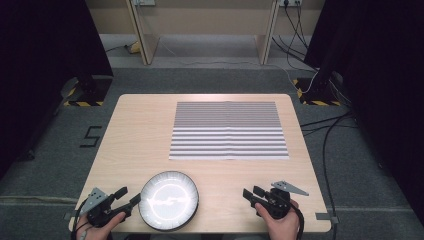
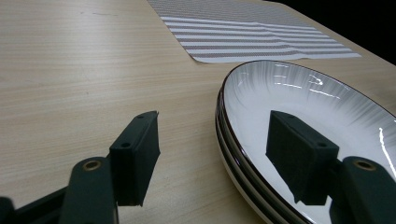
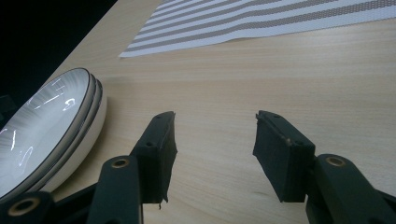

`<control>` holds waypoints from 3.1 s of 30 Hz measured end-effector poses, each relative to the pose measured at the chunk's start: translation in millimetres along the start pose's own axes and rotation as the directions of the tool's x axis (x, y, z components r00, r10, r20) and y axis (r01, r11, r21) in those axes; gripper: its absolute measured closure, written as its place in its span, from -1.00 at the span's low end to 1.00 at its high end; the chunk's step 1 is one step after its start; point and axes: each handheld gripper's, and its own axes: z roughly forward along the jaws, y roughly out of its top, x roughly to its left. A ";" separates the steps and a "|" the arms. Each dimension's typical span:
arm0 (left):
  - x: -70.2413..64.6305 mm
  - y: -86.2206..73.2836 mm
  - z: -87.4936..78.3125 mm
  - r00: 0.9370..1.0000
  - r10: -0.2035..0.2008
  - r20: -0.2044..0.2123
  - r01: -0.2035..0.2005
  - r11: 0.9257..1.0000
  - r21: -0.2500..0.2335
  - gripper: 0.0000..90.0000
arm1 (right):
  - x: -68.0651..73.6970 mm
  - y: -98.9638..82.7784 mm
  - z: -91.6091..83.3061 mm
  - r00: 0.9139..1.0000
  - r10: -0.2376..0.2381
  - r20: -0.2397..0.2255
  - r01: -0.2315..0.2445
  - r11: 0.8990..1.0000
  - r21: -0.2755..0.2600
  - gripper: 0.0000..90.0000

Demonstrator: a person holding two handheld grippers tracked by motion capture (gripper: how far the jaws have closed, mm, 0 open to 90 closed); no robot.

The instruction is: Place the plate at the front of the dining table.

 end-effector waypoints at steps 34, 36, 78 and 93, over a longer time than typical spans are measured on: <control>-0.7 -3.5 3.4 1.000 0.000 0.010 0.000 1.000 0.013 -0.22 | 88.1 30.5 61.3 0.975 -0.121 -0.189 0.149 0.978 0.145 0.35; -0.5 -3.4 4.1 1.000 -0.002 0.014 0.002 1.000 0.011 -0.22 | 92.7 30.7 65.4 0.972 -0.131 -0.195 0.163 0.974 0.155 0.38; -8.7 -1.9 7.4 0.999 0.020 0.028 -0.021 1.000 0.019 -0.20 | 112.6 38.2 106.9 0.985 -0.081 -0.153 0.127 0.939 0.320 0.95; -16.8 1.0 6.7 0.998 0.033 0.058 -0.034 0.999 0.029 -0.01 | 117.0 29.6 111.0 0.987 -0.082 -0.138 0.119 0.952 0.283 0.94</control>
